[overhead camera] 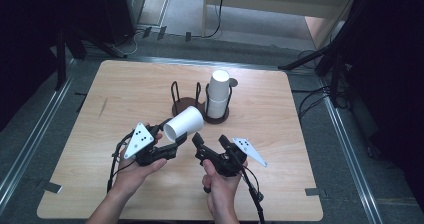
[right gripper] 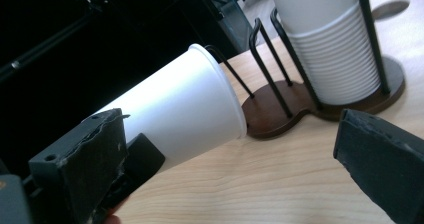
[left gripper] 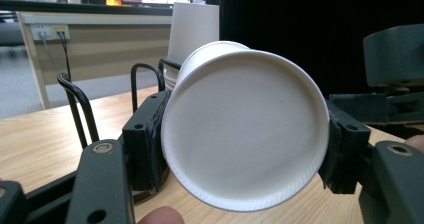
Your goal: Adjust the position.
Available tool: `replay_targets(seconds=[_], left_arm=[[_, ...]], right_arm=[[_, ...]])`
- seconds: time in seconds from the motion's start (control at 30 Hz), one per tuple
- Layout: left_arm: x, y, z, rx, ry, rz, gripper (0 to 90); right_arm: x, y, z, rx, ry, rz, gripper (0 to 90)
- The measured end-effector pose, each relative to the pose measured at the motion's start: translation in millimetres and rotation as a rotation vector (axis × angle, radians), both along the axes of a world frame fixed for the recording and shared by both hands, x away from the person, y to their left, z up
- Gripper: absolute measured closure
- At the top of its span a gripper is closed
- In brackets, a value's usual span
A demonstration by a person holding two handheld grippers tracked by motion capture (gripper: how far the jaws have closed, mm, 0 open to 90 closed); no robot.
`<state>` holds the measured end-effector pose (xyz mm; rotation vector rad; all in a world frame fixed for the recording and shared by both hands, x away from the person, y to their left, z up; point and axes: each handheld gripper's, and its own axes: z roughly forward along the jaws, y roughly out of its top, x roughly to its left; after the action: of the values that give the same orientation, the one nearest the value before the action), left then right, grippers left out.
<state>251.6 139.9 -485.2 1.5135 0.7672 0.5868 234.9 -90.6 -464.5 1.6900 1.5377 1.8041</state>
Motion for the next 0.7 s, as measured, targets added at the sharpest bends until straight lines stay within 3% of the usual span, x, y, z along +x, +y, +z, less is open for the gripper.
replay_targets(seconds=[0.17,0.3,0.5,0.7], left_arm=[[0.2,-0.8,-0.6,-0.004,-0.002,-0.002,33.9],[0.3,-2.0,-1.7,-0.001,-0.001,-0.008,33.9],[-0.6,-7.2,-3.5,0.008,-0.008,-0.018,33.8],[-1.4,-10.6,-5.8,0.008,-0.015,-0.017,33.8]], right_arm=[[5.0,-0.4,-0.8,0.143,0.084,0.017,0.8],[7.6,-0.6,0.7,0.218,0.134,0.019,1.2],[12.3,0.5,-0.3,0.28,0.204,-0.008,2.1],[12.9,2.8,0.8,0.343,0.246,-0.038,2.2]])
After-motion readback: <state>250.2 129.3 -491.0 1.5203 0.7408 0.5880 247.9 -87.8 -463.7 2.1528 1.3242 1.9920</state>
